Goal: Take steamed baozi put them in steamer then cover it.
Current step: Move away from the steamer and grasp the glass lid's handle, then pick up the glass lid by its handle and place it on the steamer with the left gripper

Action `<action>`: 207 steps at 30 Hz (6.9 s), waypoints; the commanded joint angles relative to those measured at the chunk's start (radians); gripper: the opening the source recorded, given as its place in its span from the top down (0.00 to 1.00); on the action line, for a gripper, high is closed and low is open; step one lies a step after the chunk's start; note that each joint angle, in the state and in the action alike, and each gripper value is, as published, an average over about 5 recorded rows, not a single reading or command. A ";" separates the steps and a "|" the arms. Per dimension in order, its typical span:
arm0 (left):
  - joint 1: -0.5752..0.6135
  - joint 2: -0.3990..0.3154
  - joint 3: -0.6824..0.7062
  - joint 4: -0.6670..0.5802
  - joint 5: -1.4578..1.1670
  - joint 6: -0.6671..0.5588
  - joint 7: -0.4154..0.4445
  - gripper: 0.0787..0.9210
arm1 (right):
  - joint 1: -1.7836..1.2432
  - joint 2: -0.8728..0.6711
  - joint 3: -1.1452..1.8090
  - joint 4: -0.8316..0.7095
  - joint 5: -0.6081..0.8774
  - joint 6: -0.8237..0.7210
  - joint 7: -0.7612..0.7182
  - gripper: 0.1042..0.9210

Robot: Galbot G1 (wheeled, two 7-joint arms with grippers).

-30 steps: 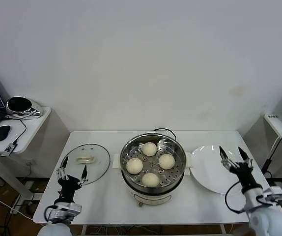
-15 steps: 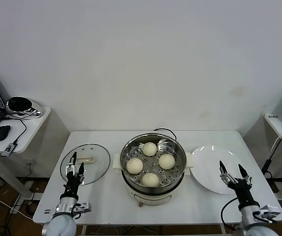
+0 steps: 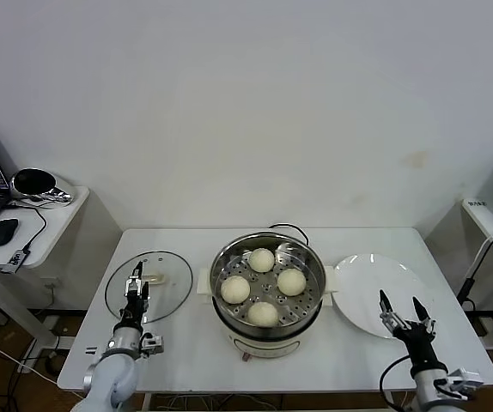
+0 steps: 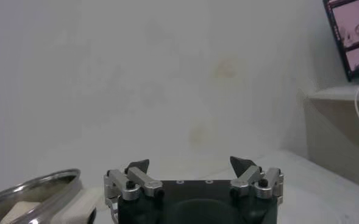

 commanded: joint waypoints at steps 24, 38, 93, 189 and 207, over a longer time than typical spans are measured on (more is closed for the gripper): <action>-0.203 -0.017 0.029 0.253 0.017 0.044 0.053 0.12 | -0.027 0.020 0.008 0.002 -0.027 0.011 -0.001 0.12; -0.292 -0.063 0.029 0.336 0.013 0.063 0.027 0.12 | -0.037 0.032 0.011 0.001 -0.036 0.020 -0.001 0.12; -0.206 -0.069 -0.003 0.230 -0.020 0.099 0.017 0.90 | -0.067 0.027 0.028 0.039 -0.040 0.024 -0.005 0.12; -0.145 -0.392 0.605 -0.276 0.533 0.595 0.520 0.93 | -0.011 0.104 0.104 -0.031 -0.216 -0.001 0.015 0.12; -0.152 -0.391 0.605 -0.274 0.508 0.595 0.554 0.93 | -0.012 0.110 0.101 -0.032 -0.222 0.003 0.015 0.12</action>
